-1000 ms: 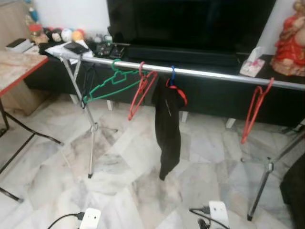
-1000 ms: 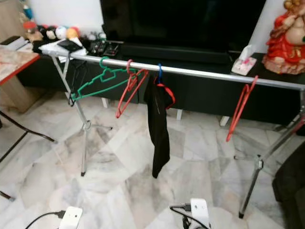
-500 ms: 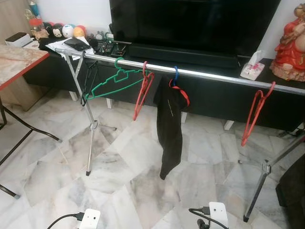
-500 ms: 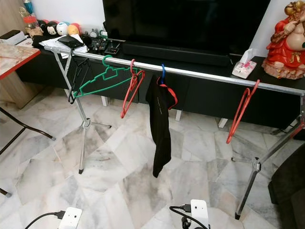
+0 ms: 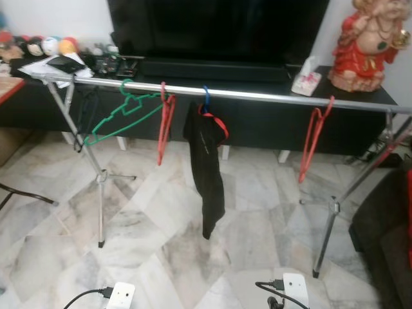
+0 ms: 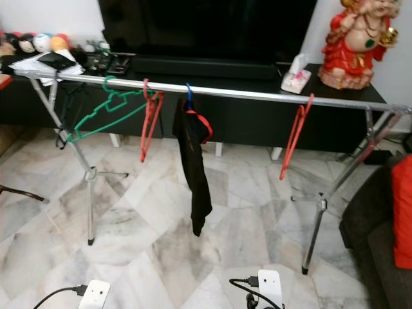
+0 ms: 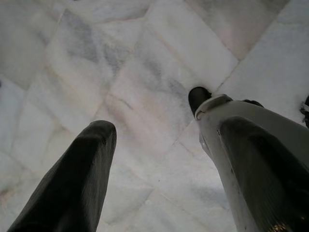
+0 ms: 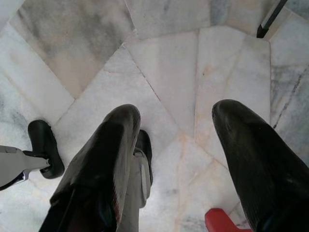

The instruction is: Hang hanger

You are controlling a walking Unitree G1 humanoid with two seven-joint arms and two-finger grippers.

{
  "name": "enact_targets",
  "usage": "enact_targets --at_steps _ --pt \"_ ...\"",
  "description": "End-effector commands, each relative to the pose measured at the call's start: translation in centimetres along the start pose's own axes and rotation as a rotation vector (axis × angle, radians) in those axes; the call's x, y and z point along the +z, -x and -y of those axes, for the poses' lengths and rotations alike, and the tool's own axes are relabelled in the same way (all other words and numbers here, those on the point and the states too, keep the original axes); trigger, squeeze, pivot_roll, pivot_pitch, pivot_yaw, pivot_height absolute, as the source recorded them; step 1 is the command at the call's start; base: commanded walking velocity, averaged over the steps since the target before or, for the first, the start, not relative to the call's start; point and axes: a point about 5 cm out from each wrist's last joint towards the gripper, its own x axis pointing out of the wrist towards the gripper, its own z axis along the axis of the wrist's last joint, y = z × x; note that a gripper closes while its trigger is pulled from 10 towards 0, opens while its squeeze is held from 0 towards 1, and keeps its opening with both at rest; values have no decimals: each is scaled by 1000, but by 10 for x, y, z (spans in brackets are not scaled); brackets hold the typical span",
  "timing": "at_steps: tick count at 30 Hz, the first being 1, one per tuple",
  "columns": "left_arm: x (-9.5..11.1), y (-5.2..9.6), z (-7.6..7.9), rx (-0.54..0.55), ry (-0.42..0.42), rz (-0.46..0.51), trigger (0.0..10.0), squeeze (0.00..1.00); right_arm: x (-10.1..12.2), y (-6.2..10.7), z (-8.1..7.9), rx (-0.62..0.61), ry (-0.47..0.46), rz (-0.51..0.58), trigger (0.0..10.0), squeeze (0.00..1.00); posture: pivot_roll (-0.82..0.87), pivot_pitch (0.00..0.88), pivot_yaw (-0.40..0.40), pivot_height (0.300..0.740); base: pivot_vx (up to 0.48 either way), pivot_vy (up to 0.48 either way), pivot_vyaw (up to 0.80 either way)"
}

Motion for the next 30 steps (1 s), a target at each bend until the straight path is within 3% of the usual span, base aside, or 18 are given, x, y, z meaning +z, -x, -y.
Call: enact_targets --at_steps 1,5,20,30 --pt "-4 1 -1 -9 -31 -14 10000 0 -2 0 0 -2 -6 -11 10000 0 -114 16 -22 740 0 -480 -781" --pt "-4 1 -2 -7 -23 -8 10000 0 -2 0 0 -1 -8 -10 10000 0 -113 16 -22 740 0 -480 -781" --pt "-16 2 -18 0 -44 -32 10000 0 -1 0 -1 3 -11 -11 10000 0 -114 13 -14 740 0 -71 -780" --pt "-17 3 -16 -8 -75 -35 10000 0 -1 0 -2 8 -11 -11 10000 0 -115 11 -12 740 0 -27 -777"
